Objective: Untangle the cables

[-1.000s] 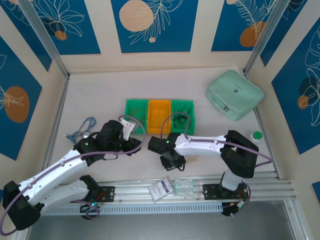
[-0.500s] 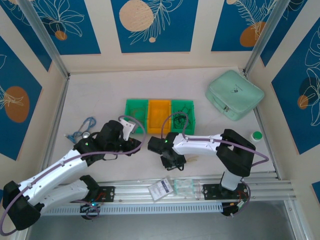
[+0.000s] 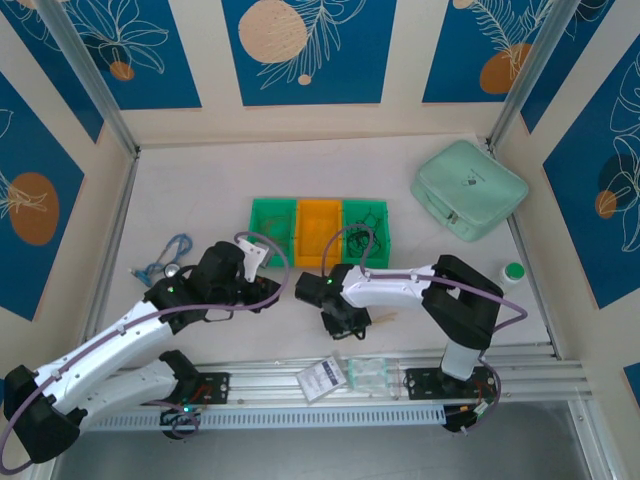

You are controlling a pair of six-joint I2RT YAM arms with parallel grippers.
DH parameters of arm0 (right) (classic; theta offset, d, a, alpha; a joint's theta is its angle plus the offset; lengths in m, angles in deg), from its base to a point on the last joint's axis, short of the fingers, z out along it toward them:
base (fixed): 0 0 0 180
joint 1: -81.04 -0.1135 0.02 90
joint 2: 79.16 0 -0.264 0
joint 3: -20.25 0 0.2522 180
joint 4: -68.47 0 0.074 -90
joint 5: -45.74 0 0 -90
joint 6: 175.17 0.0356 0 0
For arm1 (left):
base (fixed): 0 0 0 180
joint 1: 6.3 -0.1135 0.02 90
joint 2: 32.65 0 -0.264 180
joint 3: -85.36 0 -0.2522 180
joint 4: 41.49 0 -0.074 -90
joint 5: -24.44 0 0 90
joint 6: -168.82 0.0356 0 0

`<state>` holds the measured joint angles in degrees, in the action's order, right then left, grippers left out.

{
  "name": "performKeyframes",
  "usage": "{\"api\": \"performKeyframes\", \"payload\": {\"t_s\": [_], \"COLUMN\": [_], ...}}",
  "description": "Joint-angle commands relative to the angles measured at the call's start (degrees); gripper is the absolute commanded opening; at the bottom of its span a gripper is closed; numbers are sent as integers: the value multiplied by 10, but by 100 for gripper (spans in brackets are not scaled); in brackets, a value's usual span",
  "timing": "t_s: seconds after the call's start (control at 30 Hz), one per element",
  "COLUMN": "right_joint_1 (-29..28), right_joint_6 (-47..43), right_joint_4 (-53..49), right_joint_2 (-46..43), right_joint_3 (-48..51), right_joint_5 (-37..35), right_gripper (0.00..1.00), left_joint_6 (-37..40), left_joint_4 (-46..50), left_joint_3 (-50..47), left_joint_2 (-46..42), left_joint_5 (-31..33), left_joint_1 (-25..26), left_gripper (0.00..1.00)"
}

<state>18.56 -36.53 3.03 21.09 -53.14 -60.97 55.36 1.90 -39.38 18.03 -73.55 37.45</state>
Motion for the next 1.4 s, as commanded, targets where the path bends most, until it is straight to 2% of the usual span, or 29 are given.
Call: {"api": "performKeyframes", "payload": {"t_s": [0.0, 0.17, 0.4, 0.5, 0.73, 0.77, 0.9, 0.97, 1.0, 1.1, 1.13, 1.37], "right_joint_1": [3, 10, 15, 27, 74, 82, 107, 121, 132, 160, 168, 232], "right_joint_6": [-4, -9, -29, -44, -70, -72, -74, -73, -72, -62, -59, -57], "right_joint_4": [2, 12, 19, 29, 59, 59, 61, 74, 88, 132, 145, 172], "right_joint_2": [13, 20, -6, -51, -209, -232, -301, -327, -340, -372, -382, -421], "right_joint_3": [9, 18, 27, 36, 47, 47, 45, 49, 54, 69, 73, 74], "right_joint_5": [-3, -3, 0, 24, 134, 145, 183, 210, 234, 308, 330, 463], "right_gripper": [21, 17, 1, 0, 0, 0, 0, 0, 0, 0, 0, 0], "left_joint_6": [15, 14, 14, 14, 14, 13, 5, -8, -16, -31, -33, -20], "left_joint_4": [13, 13, 13, 10, -9, -18, -68, -111, -134, -205, -217, -269], "left_joint_3": [1, 0, -2, -3, -5, -8, -20, -31, -37, -53, -55, -57], "left_joint_2": [-8, -7, -8, -7, -7, -7, -2, 2, 5, 11, 12, 21], "left_joint_5": [10, 9, 9, 6, -7, -13, -63, -95, -112, -155, -162, -179], "left_joint_1": [2, 3, 3, 2, 3, 3, 3, 3, 3, 3, 3, 4], "left_gripper": [31, 31, 31, 31, 31, 29, 10, 9, 12, 35, 38, 37]}}
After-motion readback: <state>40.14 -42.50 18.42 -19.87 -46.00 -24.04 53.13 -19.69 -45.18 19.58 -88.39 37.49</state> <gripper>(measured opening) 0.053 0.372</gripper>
